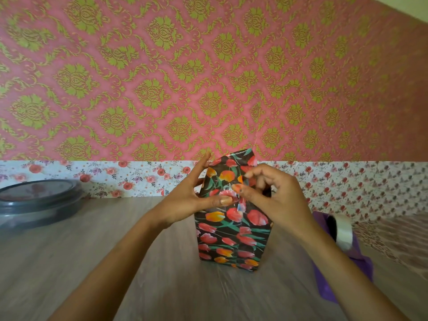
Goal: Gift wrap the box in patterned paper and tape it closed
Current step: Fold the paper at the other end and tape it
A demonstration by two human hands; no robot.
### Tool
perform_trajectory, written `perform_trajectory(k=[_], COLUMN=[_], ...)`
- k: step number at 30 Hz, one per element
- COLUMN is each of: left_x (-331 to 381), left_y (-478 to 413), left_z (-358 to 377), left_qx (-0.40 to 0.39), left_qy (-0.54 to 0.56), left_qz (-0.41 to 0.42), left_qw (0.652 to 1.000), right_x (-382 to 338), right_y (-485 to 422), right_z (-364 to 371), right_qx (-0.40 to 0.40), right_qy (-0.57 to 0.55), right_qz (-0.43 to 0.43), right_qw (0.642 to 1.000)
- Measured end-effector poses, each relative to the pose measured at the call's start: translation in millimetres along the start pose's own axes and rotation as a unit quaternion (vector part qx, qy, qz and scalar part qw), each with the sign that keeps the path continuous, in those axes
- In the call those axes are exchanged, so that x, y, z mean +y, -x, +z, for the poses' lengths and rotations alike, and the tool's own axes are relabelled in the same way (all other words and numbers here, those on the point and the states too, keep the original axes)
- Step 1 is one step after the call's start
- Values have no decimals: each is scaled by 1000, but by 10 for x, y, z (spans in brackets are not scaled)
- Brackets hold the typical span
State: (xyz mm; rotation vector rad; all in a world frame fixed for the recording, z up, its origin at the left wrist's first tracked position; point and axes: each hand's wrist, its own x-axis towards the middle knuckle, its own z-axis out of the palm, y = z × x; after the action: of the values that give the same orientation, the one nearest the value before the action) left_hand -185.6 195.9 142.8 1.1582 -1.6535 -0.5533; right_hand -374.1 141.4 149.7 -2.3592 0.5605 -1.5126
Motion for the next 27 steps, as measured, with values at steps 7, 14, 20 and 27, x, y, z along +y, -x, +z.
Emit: perform_trajectory(k=[7, 14, 20, 27], left_x=[-65, 47, 197, 215], left_y=[-33, -13, -3, -31], left_z=[-47, -38, 100, 108], left_qx=[33, 29, 95, 99], left_qy=[-38, -76, -254, -271], left_qz=[26, 18, 16, 0], left_qw=[998, 996, 962, 957], right_x=[10, 28, -24, -99], right_y=[-149, -273, -290, -321], right_z=[-48, -31, -35, -60], right_qx=[-95, -96, -97, -112], right_qy=[-1, -72, -61, -73], right_qz=[159, 269, 290, 311], right_qw=[983, 956, 950, 941])
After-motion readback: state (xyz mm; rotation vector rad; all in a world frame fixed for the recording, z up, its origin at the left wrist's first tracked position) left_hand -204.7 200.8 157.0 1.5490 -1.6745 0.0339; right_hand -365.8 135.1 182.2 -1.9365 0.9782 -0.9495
